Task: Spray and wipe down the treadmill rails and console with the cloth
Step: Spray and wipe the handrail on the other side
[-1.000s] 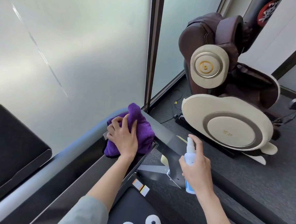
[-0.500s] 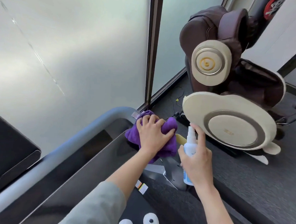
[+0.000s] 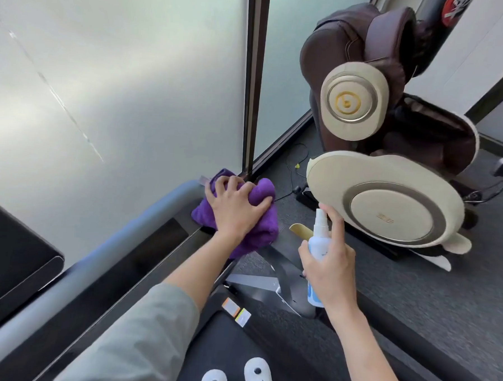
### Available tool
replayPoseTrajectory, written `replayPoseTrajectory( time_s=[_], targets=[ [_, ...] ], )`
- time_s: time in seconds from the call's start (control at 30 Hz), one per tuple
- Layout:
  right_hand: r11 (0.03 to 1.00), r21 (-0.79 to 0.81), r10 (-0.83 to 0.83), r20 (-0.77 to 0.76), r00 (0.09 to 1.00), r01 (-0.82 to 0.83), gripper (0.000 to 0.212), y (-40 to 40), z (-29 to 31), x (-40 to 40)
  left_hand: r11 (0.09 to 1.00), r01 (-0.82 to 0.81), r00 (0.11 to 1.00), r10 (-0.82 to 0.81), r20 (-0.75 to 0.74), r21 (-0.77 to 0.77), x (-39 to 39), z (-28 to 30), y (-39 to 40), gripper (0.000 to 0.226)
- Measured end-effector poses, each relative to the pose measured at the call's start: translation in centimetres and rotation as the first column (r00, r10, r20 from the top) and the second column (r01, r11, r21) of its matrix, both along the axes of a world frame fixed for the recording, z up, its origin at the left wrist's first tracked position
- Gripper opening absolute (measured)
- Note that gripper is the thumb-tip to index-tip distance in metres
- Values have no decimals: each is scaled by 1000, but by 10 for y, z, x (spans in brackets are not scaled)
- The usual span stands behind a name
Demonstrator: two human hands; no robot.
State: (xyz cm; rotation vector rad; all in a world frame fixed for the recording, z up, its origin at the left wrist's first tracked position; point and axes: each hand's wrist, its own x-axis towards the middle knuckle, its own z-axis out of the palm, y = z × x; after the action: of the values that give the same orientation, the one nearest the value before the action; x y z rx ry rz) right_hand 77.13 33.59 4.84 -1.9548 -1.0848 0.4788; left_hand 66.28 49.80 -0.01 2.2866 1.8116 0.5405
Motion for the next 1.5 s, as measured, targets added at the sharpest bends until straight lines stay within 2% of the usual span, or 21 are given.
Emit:
replayPoseTrajectory(
  time_s=[0.13, 0.2, 0.37, 0.47, 0.53, 0.6, 0.67, 0.87, 0.93, 1.0, 1.13, 1.2, 1.3, 1.5],
  targets=[
    [995, 39, -90, 16, 996, 89, 65, -10, -2, 3, 973, 191, 974, -204, -96, -128, 36, 7, -28, 50],
    [991, 52, -126, 6, 992, 126, 65, -17, -3, 4, 965, 236, 967, -245, -73, -111, 38, 4, -41, 51],
    [987, 32, -158, 32, 987, 157, 66, -28, -4, 1, 966, 256, 966, -257, -30, -37, 2, 2, -20, 50],
    [981, 22, -192, 32, 981, 191, 66, -37, -3, -8, 978, 202, 977, -204, -64, -47, -17, 7, 10, 51],
    [974, 30, -225, 32, 974, 224, 67, -45, -3, -12, 987, 153, 988, -155, -25, -54, -18, 5, 12, 50],
    [963, 37, -267, 40, 963, 266, 67, -54, -5, -18, 988, 139, 990, -138, 19, -74, -8, 3, -5, 49],
    [955, 55, -296, 69, 953, 292, 69, -65, -7, -25, 978, 201, 979, -200, 30, -61, 6, -2, -30, 51],
    [963, 50, -267, 72, 961, 264, 70, -86, -9, -23, 953, 302, 952, -301, 53, -22, 34, -9, -90, 50],
    [967, 77, -248, 77, 966, 242, 69, -91, -8, -17, 967, 253, 967, -253, 29, -1, 34, -8, -85, 43],
    [972, 96, -223, 74, 972, 216, 67, -96, -10, -7, 992, 119, 993, -118, 26, -47, 33, -5, -70, 42],
    [984, 133, -128, 69, 989, 118, 66, -110, -14, 18, 986, -98, 983, 117, 138, -135, 44, -2, -74, 43],
    [987, 160, -47, 80, 996, 34, 66, -120, -16, 35, 983, -126, 967, 151, 204, -133, 57, -5, -103, 43],
    [989, 115, 81, 107, 991, -93, 67, -138, -15, 64, 981, -145, 948, 176, 266, -132, 73, -6, -140, 39],
    [926, 61, 347, 256, 902, -373, 69, -153, -4, 119, 953, -204, 912, 268, 310, -222, 76, 13, -174, 36]
  ],
)
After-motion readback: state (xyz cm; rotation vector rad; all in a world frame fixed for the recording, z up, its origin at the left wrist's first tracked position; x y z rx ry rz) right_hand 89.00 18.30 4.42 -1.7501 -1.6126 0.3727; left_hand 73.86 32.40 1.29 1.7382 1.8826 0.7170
